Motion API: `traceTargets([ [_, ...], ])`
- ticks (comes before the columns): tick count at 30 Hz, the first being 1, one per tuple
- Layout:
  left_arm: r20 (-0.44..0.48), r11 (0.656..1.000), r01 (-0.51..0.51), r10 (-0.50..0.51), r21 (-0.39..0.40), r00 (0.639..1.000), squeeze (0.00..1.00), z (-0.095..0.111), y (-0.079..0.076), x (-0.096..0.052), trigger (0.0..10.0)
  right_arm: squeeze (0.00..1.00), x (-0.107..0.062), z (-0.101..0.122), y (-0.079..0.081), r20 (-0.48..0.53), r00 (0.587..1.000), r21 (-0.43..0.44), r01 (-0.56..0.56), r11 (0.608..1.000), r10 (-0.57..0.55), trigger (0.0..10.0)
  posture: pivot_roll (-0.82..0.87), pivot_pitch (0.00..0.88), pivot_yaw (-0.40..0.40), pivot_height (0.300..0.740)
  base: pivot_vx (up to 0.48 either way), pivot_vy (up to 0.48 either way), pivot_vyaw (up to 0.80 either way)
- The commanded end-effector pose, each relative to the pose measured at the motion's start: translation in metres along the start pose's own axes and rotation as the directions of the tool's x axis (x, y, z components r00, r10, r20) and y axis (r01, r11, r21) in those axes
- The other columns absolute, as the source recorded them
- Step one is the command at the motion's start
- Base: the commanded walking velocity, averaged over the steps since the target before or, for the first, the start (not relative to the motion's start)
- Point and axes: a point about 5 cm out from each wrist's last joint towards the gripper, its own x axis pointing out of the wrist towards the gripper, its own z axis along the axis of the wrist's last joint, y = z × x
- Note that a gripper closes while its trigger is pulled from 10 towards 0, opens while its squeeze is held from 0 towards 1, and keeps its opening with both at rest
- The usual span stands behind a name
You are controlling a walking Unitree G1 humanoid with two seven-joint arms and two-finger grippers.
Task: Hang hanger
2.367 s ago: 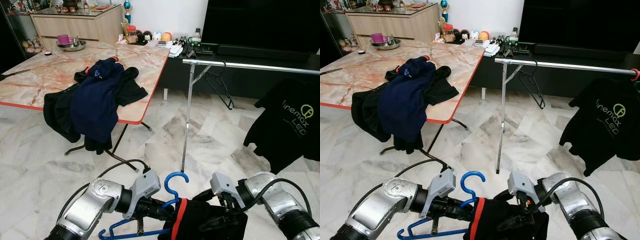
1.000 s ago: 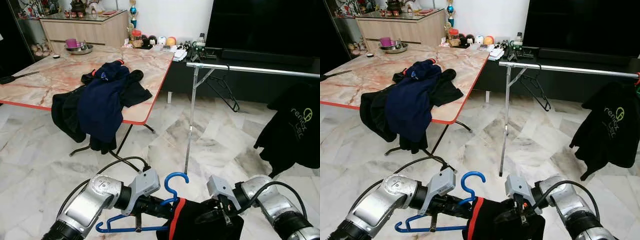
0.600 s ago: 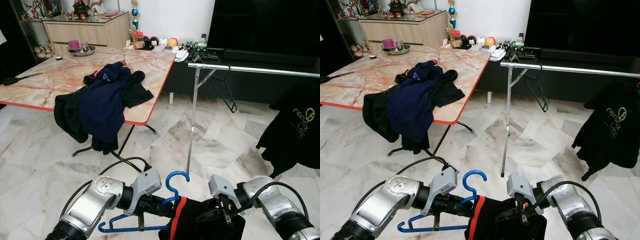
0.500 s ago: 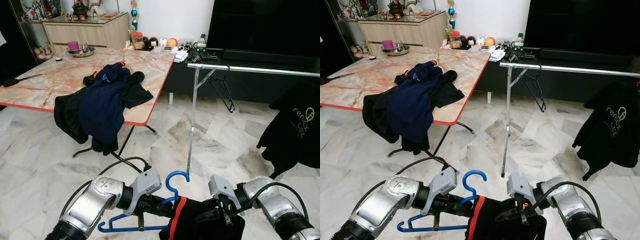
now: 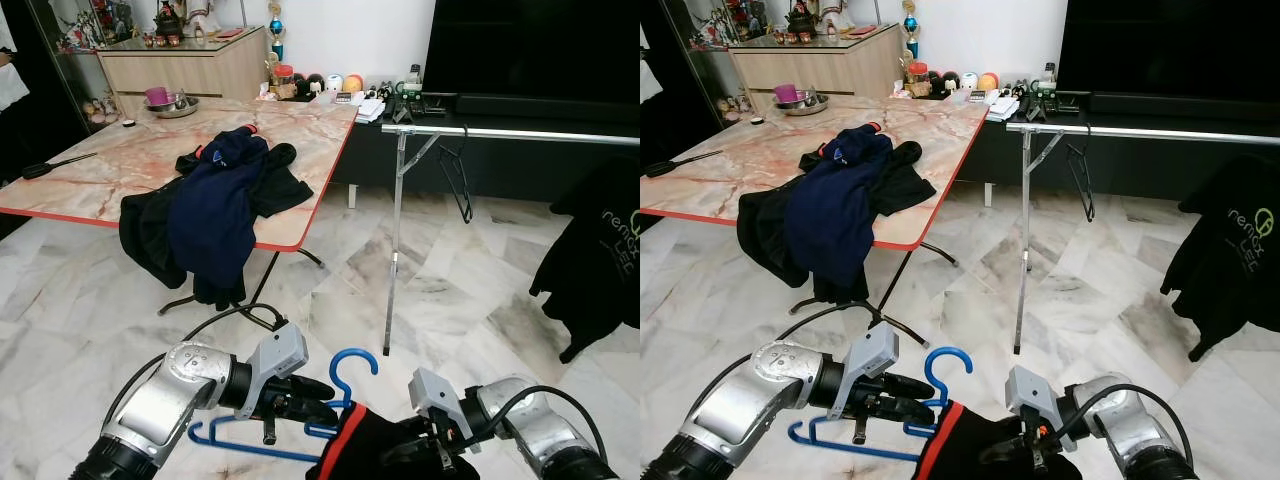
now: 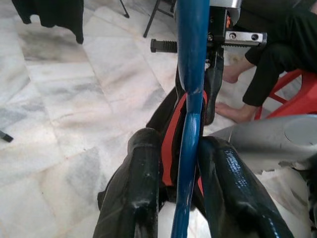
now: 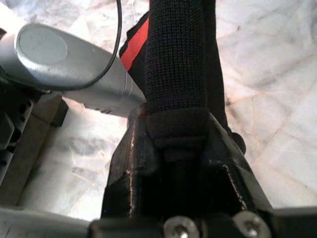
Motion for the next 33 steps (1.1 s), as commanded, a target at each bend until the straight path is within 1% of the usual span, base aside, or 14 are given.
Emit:
traceTargets([
  [1, -0.011, 1.000, 0.011, -0.011, 0.023, 1.000, 1.00, 0.004, 0.000, -0.009, 10.0, 0.00, -0.004, 0.001, -0.001, -0.022, 1.000, -0.023, 0.005, 1.000, -0.006, 0.0, 0.13, 0.027, 0.040, 0.740, 0.000, 0.000, 0.00],
  [6, -0.028, 1.000, 0.006, -0.005, 0.026, 1.000, 1.00, 0.003, 0.001, -0.018, 10.0, 0.00, -0.011, -0.007, 0.001, -0.075, 0.997, -0.018, 0.012, 1.000, -0.013, 0.0, 0.13, 0.028, 0.030, 0.740, 0.000, 0.000, 0.00],
  [7, -0.042, 0.999, -0.036, 0.037, 0.027, 0.998, 1.00, 0.001, 0.004, -0.025, 10.0, 0.00, -0.016, -0.011, 0.001, -0.099, 0.995, -0.016, 0.029, 0.999, -0.030, 0.0, 0.13, 0.030, 0.027, 0.740, 0.000, 0.000, 0.00],
  [9, -0.040, 0.998, -0.056, 0.057, 0.028, 0.998, 1.00, 0.001, 0.005, -0.028, 10.0, 0.00, -0.018, -0.013, 0.001, -0.105, 0.993, -0.014, 0.044, 0.999, -0.045, 0.0, 0.13, 0.032, 0.025, 0.740, 0.000, 0.000, 0.00],
  [11, -0.008, 0.992, -0.125, 0.125, 0.003, 0.992, 1.00, 0.001, 0.007, -0.039, 10.0, 0.00, -0.025, -0.015, -0.002, -0.087, 0.991, 0.012, 0.105, 0.994, -0.104, 0.0, 0.13, 0.035, 0.020, 0.740, 0.000, 0.000, 0.00],
  [14, 0.011, 0.979, -0.198, 0.199, -0.050, 0.980, 1.00, -0.008, 0.004, -0.052, 10.0, 0.00, -0.034, -0.020, -0.002, -0.068, 0.984, 0.051, 0.170, 0.984, -0.167, 0.0, 0.13, 0.044, 0.011, 0.740, 0.000, 0.000, 0.00],
  [17, 0.004, 0.964, -0.248, 0.250, -0.098, 0.968, 1.00, -0.020, -0.001, -0.056, 10.0, 0.00, -0.041, -0.020, -0.004, -0.016, 0.972, 0.086, 0.235, 0.968, -0.234, 0.0, 0.13, 0.051, 0.009, 0.740, 0.000, 0.000, 0.00],
  [20, 0.006, 0.960, -0.258, 0.260, -0.112, 0.966, 1.00, -0.023, -0.002, -0.057, 10.0, 0.00, -0.043, -0.019, -0.004, -0.003, 0.968, 0.091, 0.250, 0.964, -0.251, 0.0, 0.13, 0.051, 0.009, 0.740, 0.000, 0.000, 0.00],
  [23, 0.008, 0.939, -0.300, 0.306, -0.169, 0.952, 1.00, -0.036, -0.006, -0.055, 10.0, 0.00, -0.048, -0.017, -0.007, 0.057, 0.943, 0.122, 0.319, 0.940, -0.328, 0.0, 0.12, 0.061, 0.007, 0.740, 0.000, 0.000, 0.00],
  [25, 0.008, 0.939, -0.300, 0.306, -0.169, 0.952, 1.00, -0.036, -0.006, -0.055, 10.0, 0.00, -0.048, -0.017, -0.007, 0.057, 0.943, 0.122, 0.319, 0.940, -0.328, 0.0, 0.12, 0.061, 0.007, 0.740, 0.000, 0.000, 0.00],
  [26, -0.042, 0.915, -0.344, 0.343, -0.209, 0.938, 1.00, -0.058, -0.010, -0.044, 10.0, 0.00, -0.053, -0.007, -0.011, 0.128, 0.911, 0.133, 0.376, 0.917, -0.392, 0.0, 0.11, 0.070, 0.010, 0.740, 0.000, 0.000, 0.00],
  [27, -0.069, 0.909, -0.356, 0.349, -0.215, 0.934, 1.00, -0.066, -0.012, -0.039, 10.0, 0.00, -0.055, -0.002, -0.012, 0.149, 0.903, 0.126, 0.387, 0.913, -0.403, 0.0, 0.11, 0.070, 0.010, 0.740, 0.000, 0.000, 0.00],
  [31, -0.118, 0.907, -0.353, 0.334, -0.231, 0.935, 1.00, -0.079, -0.016, -0.029, 10.0, 0.00, -0.060, 0.009, -0.014, 0.182, 0.892, 0.097, 0.404, 0.910, -0.415, 0.0, 0.10, 0.072, 0.011, 0.740, 0.000, 0.000, 0.00],
  [33, -0.129, 0.894, -0.366, 0.343, -0.258, 0.930, 1.00, -0.083, -0.016, -0.023, 10.0, 0.00, -0.067, 0.024, -0.018, 0.214, 0.879, 0.062, 0.422, 0.904, -0.425, 0.0, 0.10, 0.076, 0.009, 0.740, 0.000, 0.000, 0.00],
])
